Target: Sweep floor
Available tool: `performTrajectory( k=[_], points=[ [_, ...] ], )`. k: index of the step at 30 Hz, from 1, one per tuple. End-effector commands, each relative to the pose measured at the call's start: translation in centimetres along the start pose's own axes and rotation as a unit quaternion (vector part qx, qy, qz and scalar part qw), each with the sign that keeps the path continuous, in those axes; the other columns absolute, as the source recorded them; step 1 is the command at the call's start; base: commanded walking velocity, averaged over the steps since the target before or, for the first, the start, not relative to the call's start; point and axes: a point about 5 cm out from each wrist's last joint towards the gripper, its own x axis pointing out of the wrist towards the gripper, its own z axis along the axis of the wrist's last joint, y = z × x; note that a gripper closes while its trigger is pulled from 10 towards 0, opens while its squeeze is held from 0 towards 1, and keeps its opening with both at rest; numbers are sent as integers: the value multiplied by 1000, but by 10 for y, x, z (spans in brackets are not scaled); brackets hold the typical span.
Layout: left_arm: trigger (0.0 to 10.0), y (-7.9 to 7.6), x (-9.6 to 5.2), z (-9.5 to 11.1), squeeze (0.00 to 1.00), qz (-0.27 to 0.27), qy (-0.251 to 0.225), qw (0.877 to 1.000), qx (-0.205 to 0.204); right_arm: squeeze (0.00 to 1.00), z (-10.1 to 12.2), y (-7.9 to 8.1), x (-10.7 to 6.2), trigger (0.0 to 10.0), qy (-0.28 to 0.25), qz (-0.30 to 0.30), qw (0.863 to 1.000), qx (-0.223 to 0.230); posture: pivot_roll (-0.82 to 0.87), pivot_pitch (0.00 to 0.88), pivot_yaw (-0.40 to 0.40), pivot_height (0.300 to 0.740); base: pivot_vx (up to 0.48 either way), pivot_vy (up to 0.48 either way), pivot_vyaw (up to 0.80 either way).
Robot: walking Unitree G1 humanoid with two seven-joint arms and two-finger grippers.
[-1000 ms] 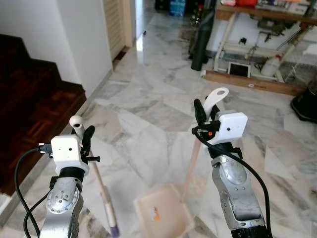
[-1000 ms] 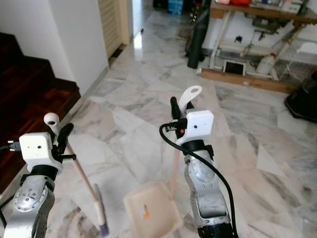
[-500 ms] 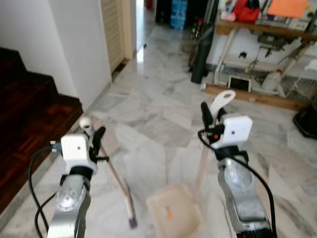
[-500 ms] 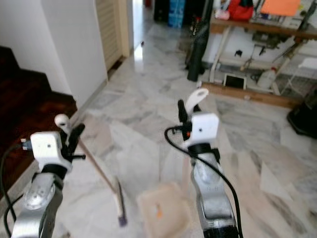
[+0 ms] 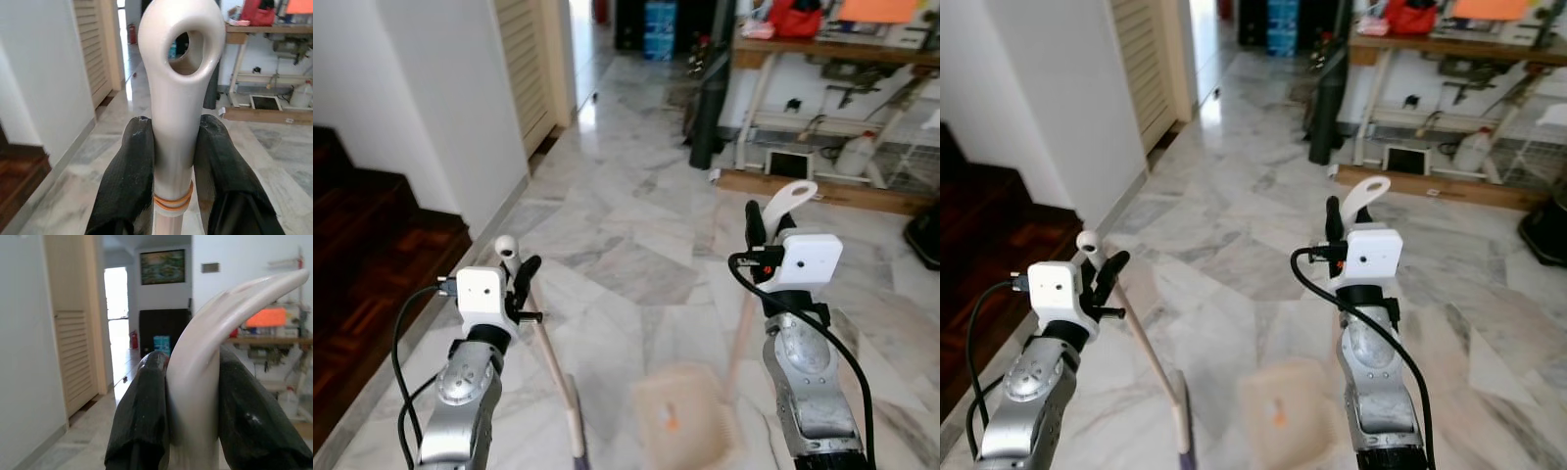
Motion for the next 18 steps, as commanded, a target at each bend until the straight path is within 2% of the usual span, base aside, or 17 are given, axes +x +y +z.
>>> performTrajectory(
  k=[1,10,18],
  points=[
    [10000,-7,6,10,0,-16,-32,999,5,0,9,-7,3,10000,-23,-12,1000,-9,-113,0,32,740,319,0,0],
    [10000,-5,3,10,0,-1,-37,999,4,0,5,4,0,10000,-11,3,1000,4,-71,0,10,740,320,0,0],
    [10000,1,3,15,0,3,-43,999,15,0,7,7,2,10000,-12,5,1000,9,-66,0,19,740,321,0,0]
  ],
)
